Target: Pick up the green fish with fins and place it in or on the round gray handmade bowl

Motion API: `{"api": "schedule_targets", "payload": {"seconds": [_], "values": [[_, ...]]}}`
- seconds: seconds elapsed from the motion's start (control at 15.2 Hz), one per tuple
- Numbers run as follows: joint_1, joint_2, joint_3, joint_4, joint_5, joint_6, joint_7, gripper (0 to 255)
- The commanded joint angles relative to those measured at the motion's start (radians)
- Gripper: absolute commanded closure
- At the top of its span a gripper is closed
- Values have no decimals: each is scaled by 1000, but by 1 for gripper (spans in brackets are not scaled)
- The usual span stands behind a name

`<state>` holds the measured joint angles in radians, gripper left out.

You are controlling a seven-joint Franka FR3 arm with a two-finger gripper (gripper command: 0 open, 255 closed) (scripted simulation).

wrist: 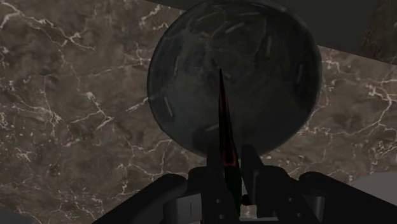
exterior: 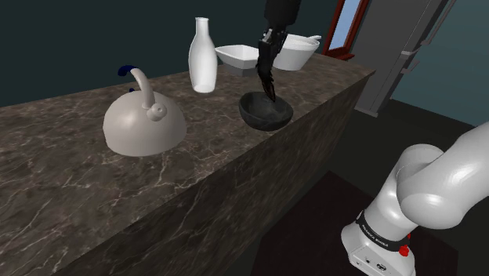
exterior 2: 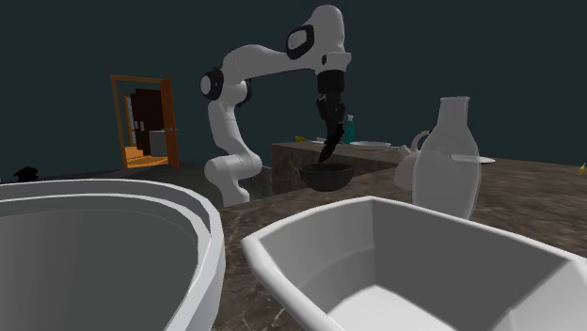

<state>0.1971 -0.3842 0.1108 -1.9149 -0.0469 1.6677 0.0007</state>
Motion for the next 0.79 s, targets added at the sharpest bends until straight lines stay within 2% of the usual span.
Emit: {"api": "schedule_targets", "payload": {"seconds": [0.0,0.73], "values": [[3,-23,3,-41,2,17,7,255],[6,-51,4,-215,4,163,16,255]]}}
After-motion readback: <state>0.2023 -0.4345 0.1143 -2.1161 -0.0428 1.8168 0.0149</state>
